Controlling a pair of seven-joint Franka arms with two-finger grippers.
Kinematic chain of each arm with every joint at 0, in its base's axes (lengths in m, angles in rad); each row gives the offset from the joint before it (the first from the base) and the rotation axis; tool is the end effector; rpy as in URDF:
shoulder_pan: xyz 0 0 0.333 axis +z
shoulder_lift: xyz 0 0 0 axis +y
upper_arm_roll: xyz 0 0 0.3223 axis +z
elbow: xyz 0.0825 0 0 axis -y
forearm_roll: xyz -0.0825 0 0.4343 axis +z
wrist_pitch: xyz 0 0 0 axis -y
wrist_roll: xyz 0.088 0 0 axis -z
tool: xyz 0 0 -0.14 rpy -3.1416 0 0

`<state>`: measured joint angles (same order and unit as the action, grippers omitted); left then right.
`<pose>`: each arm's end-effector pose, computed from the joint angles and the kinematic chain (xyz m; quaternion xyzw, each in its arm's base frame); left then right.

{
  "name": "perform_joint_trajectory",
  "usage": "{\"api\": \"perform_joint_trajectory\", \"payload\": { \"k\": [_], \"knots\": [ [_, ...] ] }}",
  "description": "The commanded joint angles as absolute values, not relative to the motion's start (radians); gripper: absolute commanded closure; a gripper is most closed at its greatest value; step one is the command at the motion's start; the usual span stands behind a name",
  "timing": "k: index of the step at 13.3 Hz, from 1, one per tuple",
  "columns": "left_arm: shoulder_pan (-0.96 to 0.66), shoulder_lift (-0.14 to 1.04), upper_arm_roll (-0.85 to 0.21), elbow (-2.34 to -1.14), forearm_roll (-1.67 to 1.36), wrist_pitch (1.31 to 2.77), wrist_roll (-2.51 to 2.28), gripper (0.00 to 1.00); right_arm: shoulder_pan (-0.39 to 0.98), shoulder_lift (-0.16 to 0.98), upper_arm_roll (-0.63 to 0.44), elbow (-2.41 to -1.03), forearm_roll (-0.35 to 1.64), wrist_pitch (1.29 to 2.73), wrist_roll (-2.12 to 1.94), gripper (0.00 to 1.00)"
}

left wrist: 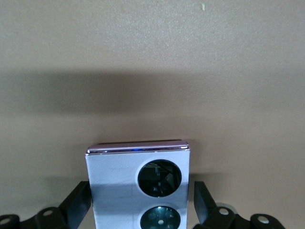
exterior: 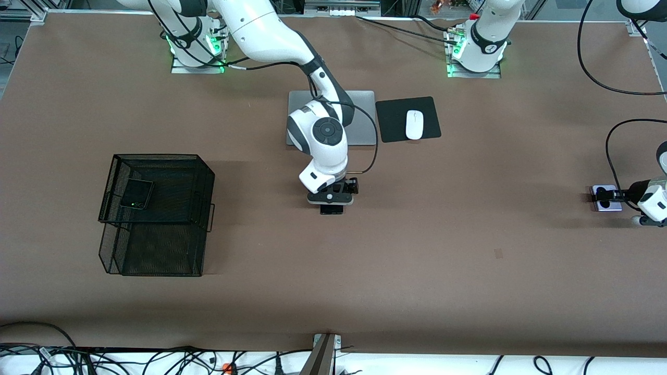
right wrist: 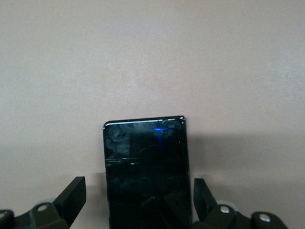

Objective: Place phones with both arms
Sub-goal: 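Grasp the lavender flip phone with the left gripper while the right gripper lifts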

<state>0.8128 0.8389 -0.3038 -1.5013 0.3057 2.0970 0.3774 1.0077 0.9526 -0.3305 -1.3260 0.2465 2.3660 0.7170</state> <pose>0.6108 0.3896 0.1070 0.9951 0.0117 -0.0916 0.0358 0.5854 0.5481 0.1282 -0.9965 0.0275 -0.0775 0.0160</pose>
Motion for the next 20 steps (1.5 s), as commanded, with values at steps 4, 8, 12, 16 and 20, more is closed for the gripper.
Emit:
{"api": "perform_joint_trajectory", "payload": {
  "k": [4, 8, 12, 16, 20],
  "knots": [
    [0.808, 0.822, -0.308, -1.497, 0.325, 2.086, 0.390, 0.81, 1.009, 0.949, -0.322, -1.351, 0.267, 2.368, 0.741, 0.00],
    [0.769, 0.767, -0.327, -1.459, 0.327, 2.010, 0.387, 0.83, 1.011, 0.946, -0.322, -1.353, 0.265, 2.364, 0.730, 0.58],
    [0.643, 0.707, -0.328, -1.375, 0.313, 1.834, 0.379, 0.84, 1.006, 0.931, -0.322, -1.347, 0.265, 2.347, 0.718, 1.00],
    [0.429, 0.669, -0.328, -1.371, 0.325, 1.731, 0.281, 0.80, 0.945, 0.844, -0.331, -1.260, 0.265, 2.095, 0.694, 1.00],
    [0.230, 0.669, -0.337, -1.382, 0.295, 1.697, 0.193, 0.79, 0.838, 0.697, -0.328, -1.246, 0.305, 1.880, 0.544, 1.00]
  ]
}}
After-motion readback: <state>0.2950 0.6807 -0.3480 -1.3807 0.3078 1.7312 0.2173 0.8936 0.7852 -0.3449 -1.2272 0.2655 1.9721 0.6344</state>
